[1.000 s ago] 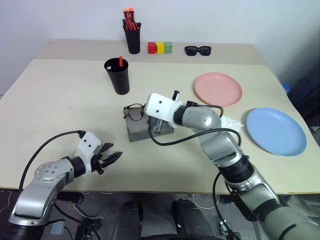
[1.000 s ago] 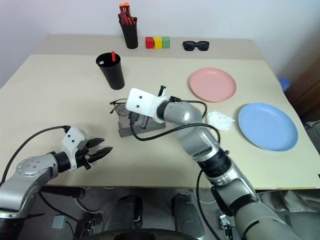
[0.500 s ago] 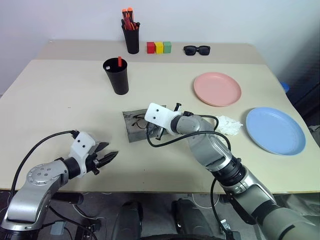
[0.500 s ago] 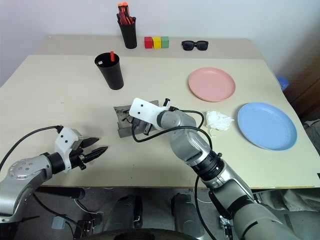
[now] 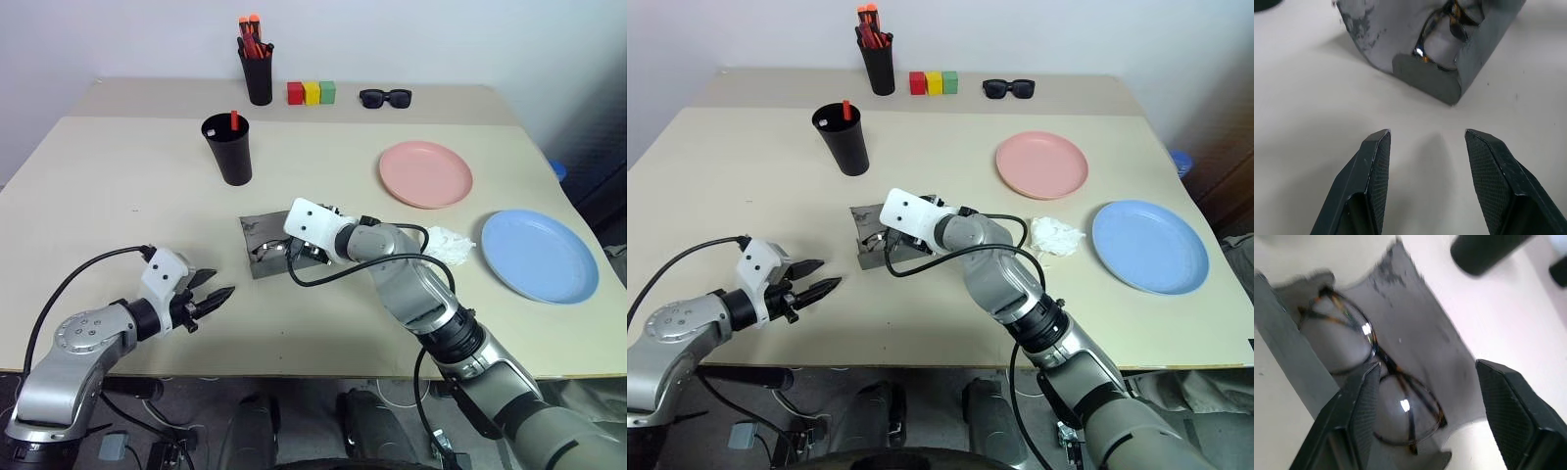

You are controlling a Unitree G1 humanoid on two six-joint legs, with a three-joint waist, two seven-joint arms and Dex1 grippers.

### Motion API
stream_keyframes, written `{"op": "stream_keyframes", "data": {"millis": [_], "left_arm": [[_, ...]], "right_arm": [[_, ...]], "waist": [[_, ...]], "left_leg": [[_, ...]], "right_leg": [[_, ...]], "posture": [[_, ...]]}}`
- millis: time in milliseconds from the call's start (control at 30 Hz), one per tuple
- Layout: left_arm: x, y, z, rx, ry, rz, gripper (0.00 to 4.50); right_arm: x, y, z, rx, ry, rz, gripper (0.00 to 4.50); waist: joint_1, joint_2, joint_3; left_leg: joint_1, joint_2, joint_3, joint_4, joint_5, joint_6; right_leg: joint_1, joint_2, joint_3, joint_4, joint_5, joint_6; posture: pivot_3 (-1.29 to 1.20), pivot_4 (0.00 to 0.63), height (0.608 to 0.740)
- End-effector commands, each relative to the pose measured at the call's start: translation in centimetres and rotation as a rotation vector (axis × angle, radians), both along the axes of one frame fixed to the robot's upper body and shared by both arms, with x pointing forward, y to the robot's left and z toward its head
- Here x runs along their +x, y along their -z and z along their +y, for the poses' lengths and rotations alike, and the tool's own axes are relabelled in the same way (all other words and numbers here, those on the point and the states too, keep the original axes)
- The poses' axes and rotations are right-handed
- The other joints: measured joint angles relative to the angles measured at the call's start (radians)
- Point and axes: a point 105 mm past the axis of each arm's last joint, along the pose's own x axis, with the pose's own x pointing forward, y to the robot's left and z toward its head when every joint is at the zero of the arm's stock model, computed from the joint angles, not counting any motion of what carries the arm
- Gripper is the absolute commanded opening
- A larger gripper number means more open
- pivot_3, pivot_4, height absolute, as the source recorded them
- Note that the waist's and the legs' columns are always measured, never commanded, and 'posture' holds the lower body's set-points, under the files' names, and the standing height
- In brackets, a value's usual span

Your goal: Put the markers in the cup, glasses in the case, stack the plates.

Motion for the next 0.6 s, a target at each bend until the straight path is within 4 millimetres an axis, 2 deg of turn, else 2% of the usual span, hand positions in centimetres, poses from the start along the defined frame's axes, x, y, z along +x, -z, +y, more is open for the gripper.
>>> {"op": "stream_keyframes", "data": {"millis": [33, 133, 200, 233, 267, 367, 467, 600], "left_arm": [[0.8, -2.6, 0.1, -0.072, -0.016, -0.071, 2.45], [1.9, -3.7, 0.2, -0.128, -0.029, -0.076, 1.67], [3.0, -4.7, -0.2, -0.147, -0.026, -0.102, 0.79], [3.7, -5.1, -0.4, -0.15, -0.029, -0.116, 0.16], [4.6, -5.6, -0.7, -0.143, -0.038, -0.137, 0.04], [7.8, -6.8, -1.3, -0.117, -0.082, -0.174, 0.04], [11.1, -7.7, -3.2, -0.078, -0.081, -0.186, 0.04], [13.6, -7.5, -5.6, -0.044, -0.015, -0.136, 0.04]], "right_arm": [[-0.8, -3.4, 0.3, 0.085, -0.083, -0.122, 3.24], [-1.5, -4.3, -0.3, 0.156, -0.134, -0.155, 3.27], [-1.8, -4.3, -1.4, 0.182, -0.152, -0.171, 3.27], [-2.0, -4.1, -1.9, 0.186, -0.159, -0.169, 3.27], [-2.2, -3.7, -2.7, 0.187, -0.163, -0.155, 3.27], [-2.5, -2.2, -5.3, 0.196, -0.145, -0.086, 3.27], [-2.9, -0.7, -8.3, 0.212, -0.096, 0.004, 3.27], [-4.3, -0.2, -10.5, 0.259, -0.074, 0.053, 3.27]], "waist": [[0.001, 0.0, 0.0], [0.004, 0.0, 0.0], [0.006, 0.0, 0.0], [0.007, 0.0, 0.0], [0.009, -0.001, 0.0], [0.013, -0.001, 0.0], [0.015, -0.001, 0.0], [0.009, -0.001, 0.0]], "left_leg": [[0.0, 0.0, 0.0, 0.0, 0.0, 0.0], [0.0, 0.0, 0.0, 0.0, 0.0, 0.0], [0.0, 0.0, -0.001, 0.0, 0.0, 0.0], [0.0, 0.0, -0.001, 0.0, 0.0, 0.0], [0.0, 0.0, -0.001, 0.0, 0.0, 0.0], [0.0, -0.001, -0.002, 0.0, 0.0, 0.0], [0.0, -0.001, -0.002, 0.001, 0.0, 0.0], [0.0, -0.002, -0.002, 0.0, 0.0, 0.001]], "right_leg": [[0.0, 0.0, 0.0, 0.0, 0.0, 0.0], [0.0, 0.0, 0.0, 0.0, 0.0, 0.0], [0.001, 0.0, 0.0, -0.001, 0.0, 0.0], [0.001, 0.0, 0.0, -0.001, 0.0, 0.0], [0.002, 0.0, 0.0, -0.002, 0.0, 0.0], [0.003, 0.0, -0.001, -0.003, 0.0, 0.001], [0.004, 0.001, -0.001, -0.003, 0.002, 0.003], [0.003, 0.001, -0.001, -0.004, 0.002, 0.004]], "posture": [[0.0, 0.15, 0.725], [0.0, 0.15, 0.725], [0.0, 0.15, 0.725], [0.0, 0.15, 0.725], [0.0, 0.15, 0.725], [0.0, 0.15, 0.725], [0.0, 0.15, 0.725], [0.0, 0.15, 0.725]]}}
